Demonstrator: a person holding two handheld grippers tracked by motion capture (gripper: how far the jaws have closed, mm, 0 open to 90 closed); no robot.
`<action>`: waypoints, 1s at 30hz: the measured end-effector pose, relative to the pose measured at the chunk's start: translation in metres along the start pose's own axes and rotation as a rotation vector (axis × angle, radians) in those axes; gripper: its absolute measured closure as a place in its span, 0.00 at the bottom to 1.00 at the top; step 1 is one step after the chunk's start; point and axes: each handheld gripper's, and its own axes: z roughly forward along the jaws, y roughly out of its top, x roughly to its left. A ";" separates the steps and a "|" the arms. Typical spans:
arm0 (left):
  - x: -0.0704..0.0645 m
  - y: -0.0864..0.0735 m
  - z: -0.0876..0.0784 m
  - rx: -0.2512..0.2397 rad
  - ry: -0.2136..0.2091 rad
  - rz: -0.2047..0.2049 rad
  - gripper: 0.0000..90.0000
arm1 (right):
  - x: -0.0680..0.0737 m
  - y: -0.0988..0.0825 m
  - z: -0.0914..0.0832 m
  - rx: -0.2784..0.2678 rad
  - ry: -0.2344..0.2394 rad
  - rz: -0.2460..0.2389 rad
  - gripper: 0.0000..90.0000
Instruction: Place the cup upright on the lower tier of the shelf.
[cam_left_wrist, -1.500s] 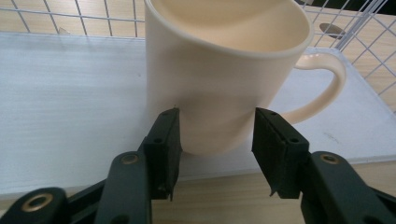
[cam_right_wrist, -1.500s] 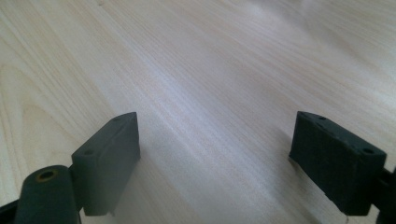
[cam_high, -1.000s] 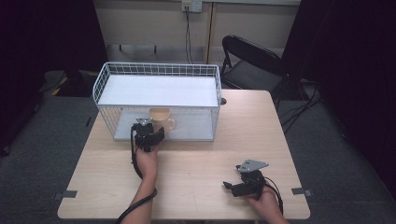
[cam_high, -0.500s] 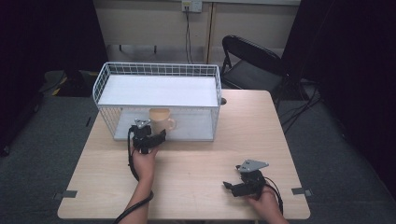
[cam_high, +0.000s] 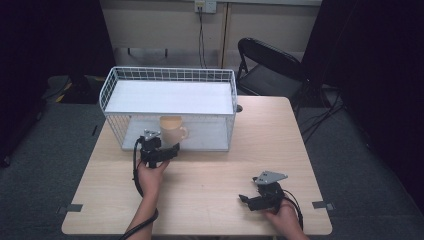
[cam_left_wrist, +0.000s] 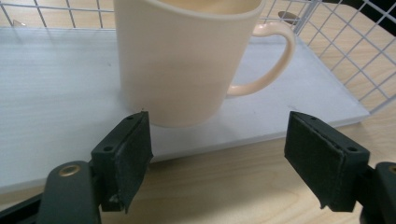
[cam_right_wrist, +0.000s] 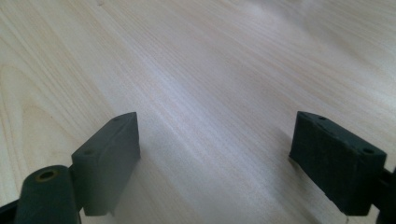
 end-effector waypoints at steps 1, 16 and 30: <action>0.001 0.000 -0.002 -0.003 -0.003 0.002 0.25 | 0.000 0.000 0.000 0.000 0.000 0.000 0.17; 0.004 -0.001 -0.014 0.027 -0.027 0.073 0.21 | 0.000 0.000 0.000 0.000 0.000 0.000 0.17; 0.008 -0.001 -0.029 0.027 -0.063 0.153 0.18 | 0.000 0.000 0.000 0.000 0.001 0.000 0.17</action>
